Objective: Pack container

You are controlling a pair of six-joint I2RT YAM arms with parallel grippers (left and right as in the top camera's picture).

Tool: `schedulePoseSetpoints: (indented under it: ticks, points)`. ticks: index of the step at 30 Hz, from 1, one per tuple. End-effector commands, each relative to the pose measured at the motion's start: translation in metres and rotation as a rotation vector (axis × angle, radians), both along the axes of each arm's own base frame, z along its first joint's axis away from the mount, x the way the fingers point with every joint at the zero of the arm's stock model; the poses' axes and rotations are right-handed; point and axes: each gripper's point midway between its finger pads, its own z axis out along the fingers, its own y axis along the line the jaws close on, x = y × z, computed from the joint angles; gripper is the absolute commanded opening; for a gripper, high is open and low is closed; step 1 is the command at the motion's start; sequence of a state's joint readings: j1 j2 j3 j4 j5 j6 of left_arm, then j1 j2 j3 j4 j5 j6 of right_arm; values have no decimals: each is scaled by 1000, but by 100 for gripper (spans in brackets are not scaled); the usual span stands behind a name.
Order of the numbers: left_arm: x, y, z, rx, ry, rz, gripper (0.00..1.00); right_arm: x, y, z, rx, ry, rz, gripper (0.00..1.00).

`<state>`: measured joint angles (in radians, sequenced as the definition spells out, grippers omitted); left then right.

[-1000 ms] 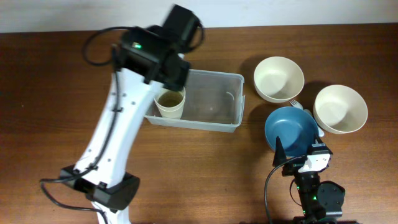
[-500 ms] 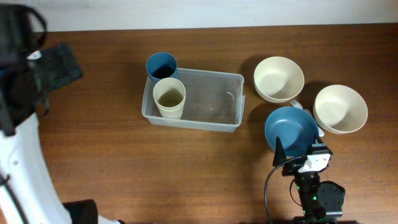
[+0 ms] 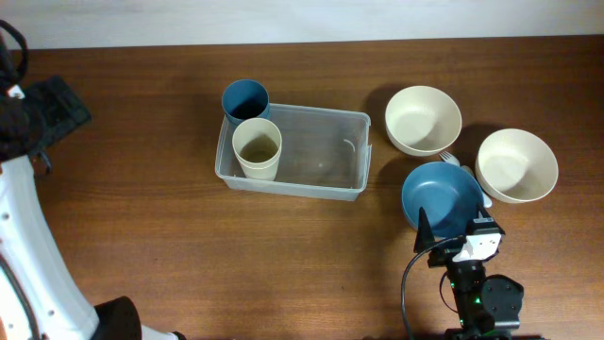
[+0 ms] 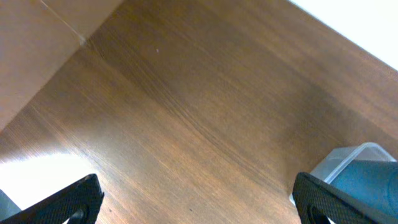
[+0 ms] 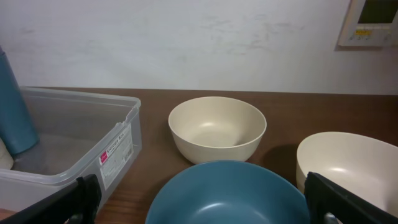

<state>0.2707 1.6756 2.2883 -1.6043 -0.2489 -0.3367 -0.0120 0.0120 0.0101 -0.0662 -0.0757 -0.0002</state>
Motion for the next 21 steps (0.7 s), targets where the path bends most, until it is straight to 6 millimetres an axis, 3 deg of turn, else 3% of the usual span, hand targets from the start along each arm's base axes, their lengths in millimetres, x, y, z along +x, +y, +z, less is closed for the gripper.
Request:
schedulePoseSetpoints:
  ticks: [1, 21]
  points:
    - [4, -1, -13, -34, 23, 13, 100, 0, 0, -2, 3, 1, 0, 99]
    - [4, -1, -16, -36, 32, 13, 100, 0, 1, 3, 8, -15, 1, 99]
